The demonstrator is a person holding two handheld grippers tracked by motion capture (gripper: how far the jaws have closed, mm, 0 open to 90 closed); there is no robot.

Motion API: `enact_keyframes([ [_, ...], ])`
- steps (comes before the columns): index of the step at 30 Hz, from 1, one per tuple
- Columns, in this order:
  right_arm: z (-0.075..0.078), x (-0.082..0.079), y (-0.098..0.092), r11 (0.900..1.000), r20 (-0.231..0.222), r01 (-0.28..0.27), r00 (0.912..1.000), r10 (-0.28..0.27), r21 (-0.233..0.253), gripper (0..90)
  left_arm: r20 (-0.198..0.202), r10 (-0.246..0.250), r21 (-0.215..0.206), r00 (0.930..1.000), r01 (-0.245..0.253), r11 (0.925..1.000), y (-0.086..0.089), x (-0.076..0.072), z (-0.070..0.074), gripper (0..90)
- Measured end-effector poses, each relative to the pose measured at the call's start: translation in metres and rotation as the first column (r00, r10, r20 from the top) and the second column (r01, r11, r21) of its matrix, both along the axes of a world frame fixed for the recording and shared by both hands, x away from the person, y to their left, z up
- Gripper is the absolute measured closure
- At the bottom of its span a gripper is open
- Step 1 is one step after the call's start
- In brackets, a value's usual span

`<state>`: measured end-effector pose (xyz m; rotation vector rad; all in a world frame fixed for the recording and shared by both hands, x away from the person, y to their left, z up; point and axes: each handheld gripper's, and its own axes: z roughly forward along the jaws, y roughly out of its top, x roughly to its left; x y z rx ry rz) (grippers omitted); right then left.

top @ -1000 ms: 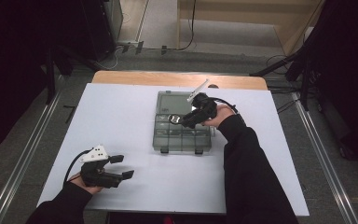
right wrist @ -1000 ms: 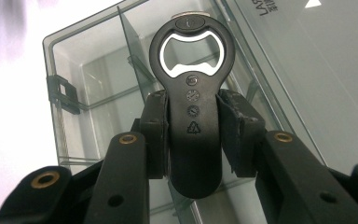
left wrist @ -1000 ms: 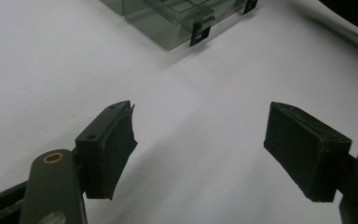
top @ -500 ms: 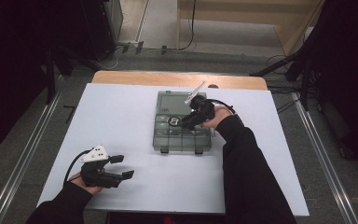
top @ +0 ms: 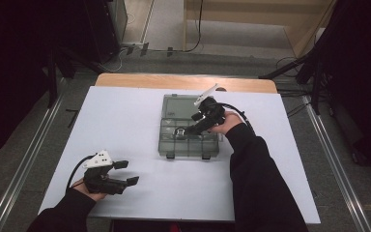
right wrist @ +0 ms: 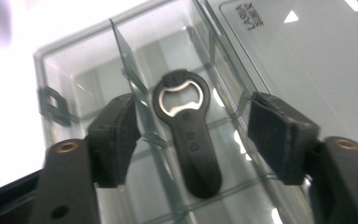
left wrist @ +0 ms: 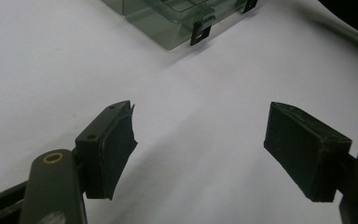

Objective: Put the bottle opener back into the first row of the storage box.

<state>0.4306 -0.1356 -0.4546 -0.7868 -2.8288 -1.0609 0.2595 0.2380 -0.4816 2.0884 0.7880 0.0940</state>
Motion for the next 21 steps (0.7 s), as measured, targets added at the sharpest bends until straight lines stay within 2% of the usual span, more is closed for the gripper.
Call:
enact_keyframes([
  [1, 0.001, -0.001, -0.001, 1.0, 0.009, 0.004, 0.9999, -0.005, 0.013, 31.3, 0.0, -0.002, 0.002, 1.0, 0.002, 1.0, 0.0, 0.0, 0.0, 23.9],
  [2, 0.003, -0.009, -0.004, 0.998, -0.01, 0.059, 0.9982, -0.059, 0.029, 29.3, -0.001, -0.002, 0.001, 1.0, 0.002, 1.0, 0.0, 0.0, 0.0, 23.9],
  [3, 0.004, -0.013, -0.005, 0.996, -0.013, 0.078, 0.9969, -0.078, 0.029, 28.9, -0.001, 0.0, 0.002, 1.0, 0.0, 1.0, 0.0, 0.0, 0.0, 23.9],
  [5, 0.004, -0.016, -0.006, 0.996, -0.011, 0.086, 0.9963, -0.085, 0.037, 28.1, -0.002, 0.0, 0.005, 1.0, 0.0, 1.0, 0.0, 0.0, 0.0, 23.9],
  [8, 0.005, -0.033, -0.01, 0.989, -0.015, 0.137, 0.9906, -0.136, 0.058, 27.7, 0.0, 0.004, 0.003, 1.0, -0.004, 1.0, -0.001, -0.001, 0.0, 23.9],
  [10, 0.005, -0.036, -0.01, 0.988, -0.017, 0.143, 0.9896, -0.143, 0.063, 27.8, 0.001, 0.004, 0.003, 1.0, -0.004, 1.0, -0.001, -0.001, 0.0, 23.9],
  [11, 0.004, -0.045, -0.013, 0.984, -0.017, 0.162, 0.9868, -0.161, 0.075, 27.7, 0.0, 0.005, 0.004, 1.0, -0.005, 1.0, -0.001, -0.001, 0.0, 23.9],
  [12, 0.004, -0.045, -0.013, 0.984, -0.017, 0.162, 0.9868, -0.161, 0.075, 27.7, 0.0, 0.003, 0.005, 1.0, -0.003, 1.0, -0.001, -0.001, 0.0, 23.9],
  [13, 0.004, -0.052, -0.015, 0.982, -0.024, 0.171, 0.9852, -0.17, 0.084, 27.5, 0.0, 0.004, 0.006, 1.0, -0.004, 1.0, -0.001, -0.001, -0.001, 23.9],
  [21, 0.003, -0.073, -0.022, 0.978, -0.028, 0.185, 0.9827, -0.183, 0.096, 27.4, 0.002, 0.008, 0.009, 1.0, -0.008, 0.9999, -0.001, 0.0, -0.001, 23.9],
])
